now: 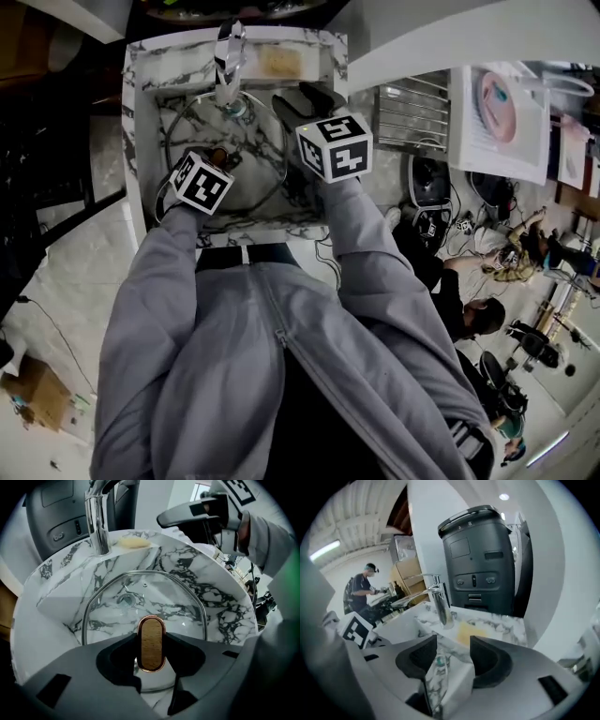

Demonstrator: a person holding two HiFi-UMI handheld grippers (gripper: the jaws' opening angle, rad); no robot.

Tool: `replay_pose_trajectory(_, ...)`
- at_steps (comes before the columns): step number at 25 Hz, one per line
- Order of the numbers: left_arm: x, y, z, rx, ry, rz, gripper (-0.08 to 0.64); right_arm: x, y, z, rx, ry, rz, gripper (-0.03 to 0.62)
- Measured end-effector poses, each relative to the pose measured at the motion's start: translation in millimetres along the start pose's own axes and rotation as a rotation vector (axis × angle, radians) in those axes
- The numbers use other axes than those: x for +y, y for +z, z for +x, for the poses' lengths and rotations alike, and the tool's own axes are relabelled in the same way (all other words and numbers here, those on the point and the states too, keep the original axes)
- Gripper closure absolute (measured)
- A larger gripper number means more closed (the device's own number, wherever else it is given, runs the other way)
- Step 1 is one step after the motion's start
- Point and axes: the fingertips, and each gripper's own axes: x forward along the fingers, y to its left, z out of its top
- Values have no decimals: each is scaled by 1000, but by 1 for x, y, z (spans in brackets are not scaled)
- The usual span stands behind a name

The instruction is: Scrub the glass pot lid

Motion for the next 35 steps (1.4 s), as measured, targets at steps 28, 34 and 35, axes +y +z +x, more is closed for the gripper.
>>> replay_pose_trajectory(28,14,3,44,32,-26,-4,374,14,7,42,177,-63,-405,549)
replay_pose_trajectory(34,23,-1,21,-61,29,-85,318,69,-18,25,187,32,-386,549)
replay_pose_trajectory(35,26,-2,12,-93,45,-111,318,76,-21,26,190,48,-388,549)
